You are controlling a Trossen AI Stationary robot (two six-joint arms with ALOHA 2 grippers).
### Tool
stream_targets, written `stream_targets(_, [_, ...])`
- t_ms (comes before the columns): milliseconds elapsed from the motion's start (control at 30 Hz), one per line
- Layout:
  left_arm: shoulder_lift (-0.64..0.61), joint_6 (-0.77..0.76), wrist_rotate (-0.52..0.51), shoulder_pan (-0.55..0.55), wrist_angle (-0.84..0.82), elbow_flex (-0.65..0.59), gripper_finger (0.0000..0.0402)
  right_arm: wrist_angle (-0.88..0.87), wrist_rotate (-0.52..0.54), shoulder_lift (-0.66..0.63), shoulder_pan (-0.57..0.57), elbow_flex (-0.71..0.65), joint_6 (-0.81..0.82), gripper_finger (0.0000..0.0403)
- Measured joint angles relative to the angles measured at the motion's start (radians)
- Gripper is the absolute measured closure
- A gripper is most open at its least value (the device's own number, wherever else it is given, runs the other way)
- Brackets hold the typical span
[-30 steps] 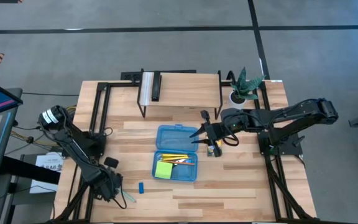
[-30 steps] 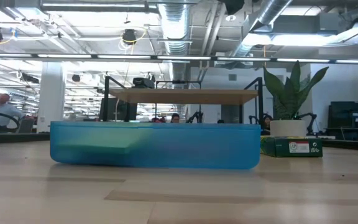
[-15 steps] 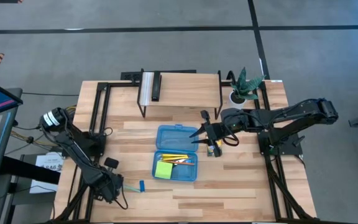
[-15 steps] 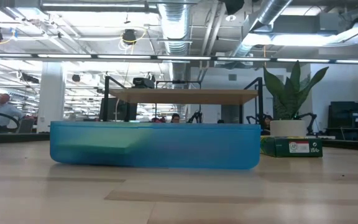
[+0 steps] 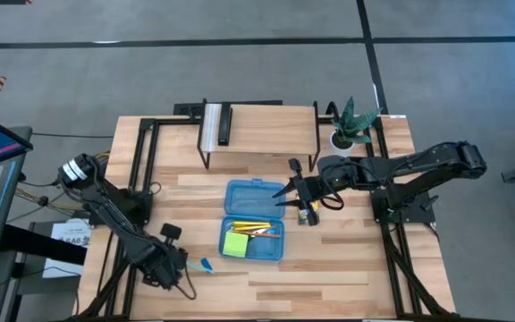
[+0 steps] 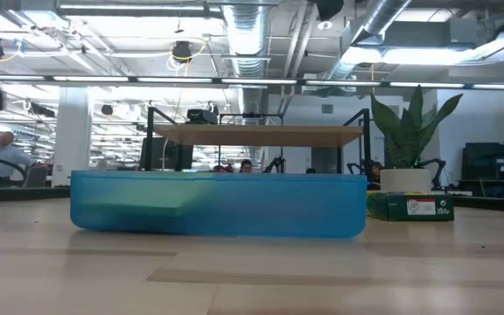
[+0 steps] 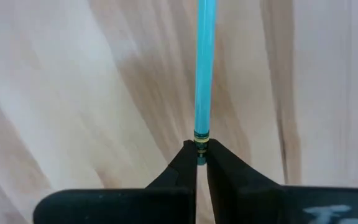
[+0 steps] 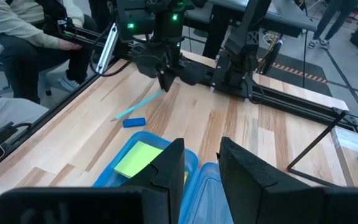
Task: Pack school essentials
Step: Put the blue pencil into the blue supply box
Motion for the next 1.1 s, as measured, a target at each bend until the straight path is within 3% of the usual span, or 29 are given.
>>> stream_targets(367, [-0.002, 0.151, -0.044, 0.269, 0.167, 0.134, 0.0401, 0.004, 0.0, 0.0, 0.0, 0.0, 0.0, 0.0283])
stream_targets(600, [0.011, 0.338, -0.029, 0.469, 0.246, 0.225, 0.0401, -0.004, 0.0, 0.0, 0.0, 0.0, 0.0, 0.0283])
stream_targets(800, [0.101, 0.479, 0.043, 0.594, 0.228, 0.268, 0.0401, -0.01, 0.0, 0.0, 0.0, 0.0, 0.0, 0.0283])
stream_targets(1100, [0.234, 0.524, 0.122, 0.673, 0.13, 0.294, 0.0401, -0.025, 0.0, 0.0, 0.0, 0.0, -0.001, 0.0283])
